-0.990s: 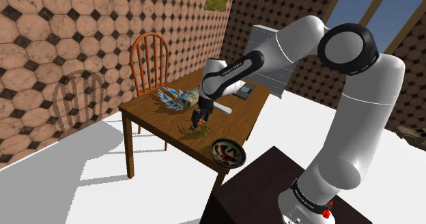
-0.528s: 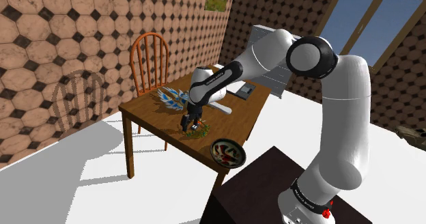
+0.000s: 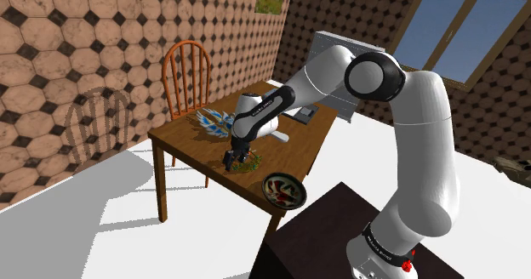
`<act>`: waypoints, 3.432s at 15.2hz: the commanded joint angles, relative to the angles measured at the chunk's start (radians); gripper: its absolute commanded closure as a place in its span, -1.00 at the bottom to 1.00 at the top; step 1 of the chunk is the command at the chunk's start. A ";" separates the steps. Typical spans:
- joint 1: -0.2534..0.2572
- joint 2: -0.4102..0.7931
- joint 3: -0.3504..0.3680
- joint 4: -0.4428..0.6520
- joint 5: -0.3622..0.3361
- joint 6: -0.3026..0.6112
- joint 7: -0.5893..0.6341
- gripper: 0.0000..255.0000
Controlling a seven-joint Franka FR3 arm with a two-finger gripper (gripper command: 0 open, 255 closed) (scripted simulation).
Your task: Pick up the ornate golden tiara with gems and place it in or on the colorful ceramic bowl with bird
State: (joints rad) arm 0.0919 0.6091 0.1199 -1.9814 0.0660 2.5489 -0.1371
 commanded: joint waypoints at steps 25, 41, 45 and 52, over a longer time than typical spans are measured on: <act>-0.006 -0.097 0.005 -0.017 0.005 -0.079 0.004 1.00; -0.014 -0.294 0.018 -0.114 0.025 -0.178 0.008 1.00; -0.013 -0.406 0.033 -0.307 0.053 -0.096 -0.001 1.00; 0.001 -0.593 0.065 -0.613 0.130 0.025 -0.025 1.00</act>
State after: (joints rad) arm 0.0897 0.0436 0.1794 -2.5455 0.1815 2.5520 -0.1576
